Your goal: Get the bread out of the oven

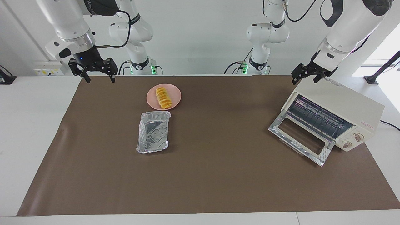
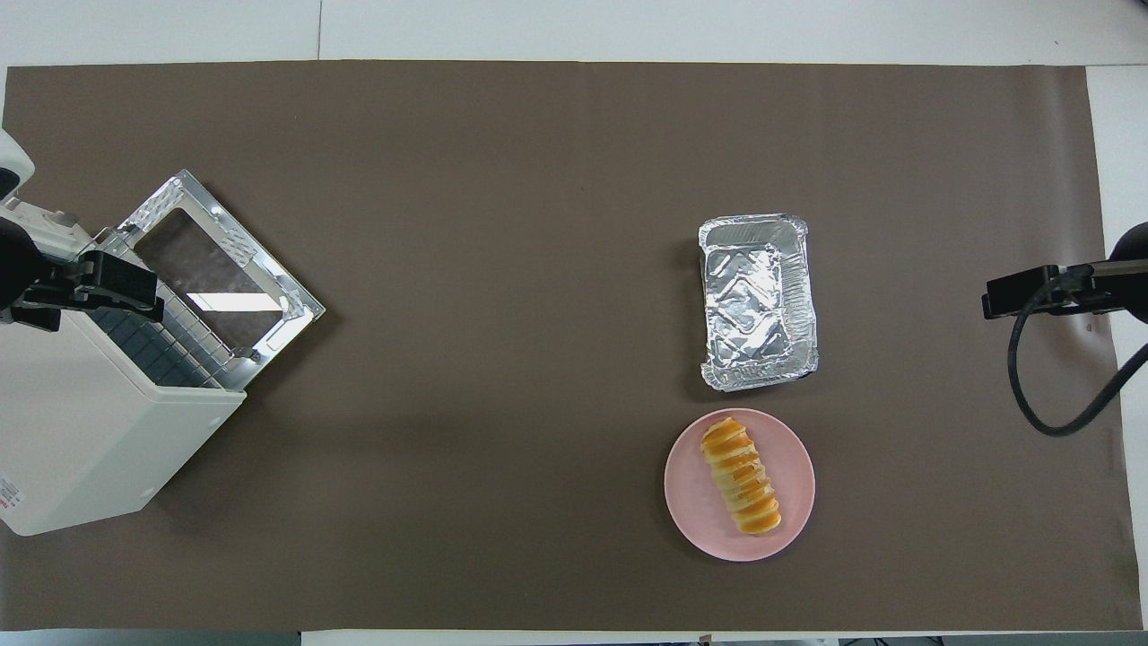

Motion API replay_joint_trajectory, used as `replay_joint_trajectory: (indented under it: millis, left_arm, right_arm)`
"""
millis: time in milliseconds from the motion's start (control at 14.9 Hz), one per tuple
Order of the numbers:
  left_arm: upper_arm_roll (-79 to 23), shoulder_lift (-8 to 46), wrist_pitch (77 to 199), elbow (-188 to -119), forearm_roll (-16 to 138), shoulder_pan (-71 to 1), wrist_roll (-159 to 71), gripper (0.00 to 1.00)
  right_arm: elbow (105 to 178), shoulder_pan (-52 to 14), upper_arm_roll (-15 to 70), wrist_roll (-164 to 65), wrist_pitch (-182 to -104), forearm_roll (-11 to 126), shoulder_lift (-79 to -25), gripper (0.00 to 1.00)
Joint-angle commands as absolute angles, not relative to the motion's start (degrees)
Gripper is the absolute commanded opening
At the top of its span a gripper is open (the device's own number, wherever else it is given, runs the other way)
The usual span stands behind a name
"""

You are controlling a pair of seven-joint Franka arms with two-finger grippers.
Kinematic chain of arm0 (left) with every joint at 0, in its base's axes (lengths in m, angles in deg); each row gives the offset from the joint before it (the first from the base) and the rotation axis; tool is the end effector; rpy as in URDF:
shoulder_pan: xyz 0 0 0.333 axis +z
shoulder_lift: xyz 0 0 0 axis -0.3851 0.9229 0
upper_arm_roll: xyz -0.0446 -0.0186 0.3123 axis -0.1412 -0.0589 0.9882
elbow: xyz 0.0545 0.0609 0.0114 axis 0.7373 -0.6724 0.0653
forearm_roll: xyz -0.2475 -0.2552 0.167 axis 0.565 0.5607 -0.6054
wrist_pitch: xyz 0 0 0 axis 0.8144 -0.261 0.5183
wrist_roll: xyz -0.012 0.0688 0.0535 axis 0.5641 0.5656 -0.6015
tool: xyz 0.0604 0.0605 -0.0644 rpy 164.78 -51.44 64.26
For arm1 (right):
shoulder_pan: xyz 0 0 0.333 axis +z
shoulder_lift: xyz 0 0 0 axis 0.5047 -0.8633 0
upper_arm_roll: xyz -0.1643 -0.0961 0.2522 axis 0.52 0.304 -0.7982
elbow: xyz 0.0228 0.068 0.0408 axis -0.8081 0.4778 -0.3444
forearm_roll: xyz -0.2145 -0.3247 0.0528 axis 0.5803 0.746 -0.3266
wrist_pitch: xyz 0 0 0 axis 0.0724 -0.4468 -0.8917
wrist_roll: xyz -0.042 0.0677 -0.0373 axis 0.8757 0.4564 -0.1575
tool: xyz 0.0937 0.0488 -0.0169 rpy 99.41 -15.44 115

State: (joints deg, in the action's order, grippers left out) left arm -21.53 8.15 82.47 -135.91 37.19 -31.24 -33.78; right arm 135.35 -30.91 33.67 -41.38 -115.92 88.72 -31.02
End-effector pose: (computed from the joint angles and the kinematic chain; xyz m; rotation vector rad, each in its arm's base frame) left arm 0.5344 -0.0480 0.6107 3.1233 0.0054 -0.2137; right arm 0.5202 0.0047 0.6196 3.1263 0.0246 -0.0370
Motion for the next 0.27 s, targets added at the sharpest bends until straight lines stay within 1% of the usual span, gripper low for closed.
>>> replay_joint_trajectory:
  millis: [0, 201]
  left_arm:
    - [-21.6, 7.1, 83.2, -136.6, 36.5, -31.3, -33.3, 1.00]
    - [-21.6, 7.1, 83.2, -136.6, 36.5, -31.3, -33.3, 1.00]
  right_arm:
    - [134.3, -31.9, 33.2, -42.1, -114.8, 89.4, -31.5, 1.00]
    - [134.2, -31.9, 33.2, -42.1, -113.5, 88.6, -31.5, 1.00]
